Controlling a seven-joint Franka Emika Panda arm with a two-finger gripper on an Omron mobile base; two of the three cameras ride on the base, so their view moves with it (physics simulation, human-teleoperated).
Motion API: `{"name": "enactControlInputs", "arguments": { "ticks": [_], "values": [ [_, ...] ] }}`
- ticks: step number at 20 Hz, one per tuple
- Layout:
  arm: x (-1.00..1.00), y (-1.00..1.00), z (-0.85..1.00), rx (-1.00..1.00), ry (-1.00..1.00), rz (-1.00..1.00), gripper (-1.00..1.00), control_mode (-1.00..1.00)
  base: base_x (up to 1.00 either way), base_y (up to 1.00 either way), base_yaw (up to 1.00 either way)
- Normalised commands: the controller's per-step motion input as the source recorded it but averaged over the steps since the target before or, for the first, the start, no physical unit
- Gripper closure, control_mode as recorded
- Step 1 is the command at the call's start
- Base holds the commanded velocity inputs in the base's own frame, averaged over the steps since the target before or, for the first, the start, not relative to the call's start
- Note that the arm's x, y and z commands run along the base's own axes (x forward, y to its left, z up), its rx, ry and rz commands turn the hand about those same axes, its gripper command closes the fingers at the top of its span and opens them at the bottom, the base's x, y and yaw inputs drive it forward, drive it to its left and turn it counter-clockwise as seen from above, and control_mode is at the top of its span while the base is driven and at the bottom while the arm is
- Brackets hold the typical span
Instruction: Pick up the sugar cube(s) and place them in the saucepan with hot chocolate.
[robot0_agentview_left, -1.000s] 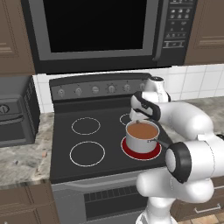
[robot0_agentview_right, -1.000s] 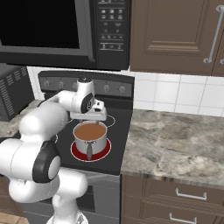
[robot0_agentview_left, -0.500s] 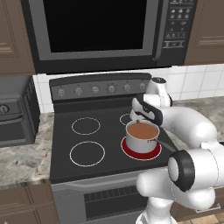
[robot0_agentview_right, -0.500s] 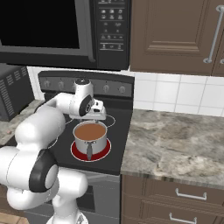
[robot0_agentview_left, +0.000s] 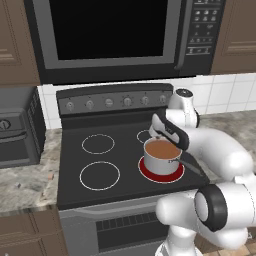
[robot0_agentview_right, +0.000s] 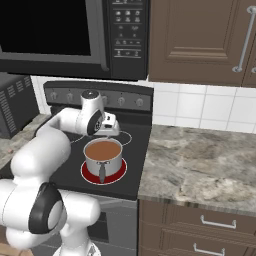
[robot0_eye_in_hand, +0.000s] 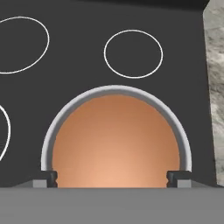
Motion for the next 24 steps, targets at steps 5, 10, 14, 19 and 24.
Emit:
{"name": "enactControlInputs", "arguments": {
  "ticks": [5, 10, 14, 19, 24],
  "values": [
    [-0.19, 0.34, 0.03, 0.0, -0.03, 0.05, -1.0, -1.0, 0.0, 0.0, 0.0],
    [-0.17, 0.47, 0.0, 0.02, 0.0, 0.06, -1.0, -1.0, 0.0, 0.0, 0.0],
    [-0.04, 0.74, 0.0, 0.05, 0.01, 0.05, -1.0, -1.0, 0.0, 0.0, 0.0],
    [0.0, 0.81, -0.23, 0.14, 0.08, 0.12, -1.0, -1.0, 0.0, 0.0, 0.0],
    [0.0, 0.87, -0.28, 0.1, 0.1, 0.18, -1.0, -1.0, 0.0, 0.0, 0.0]
  ]
}}
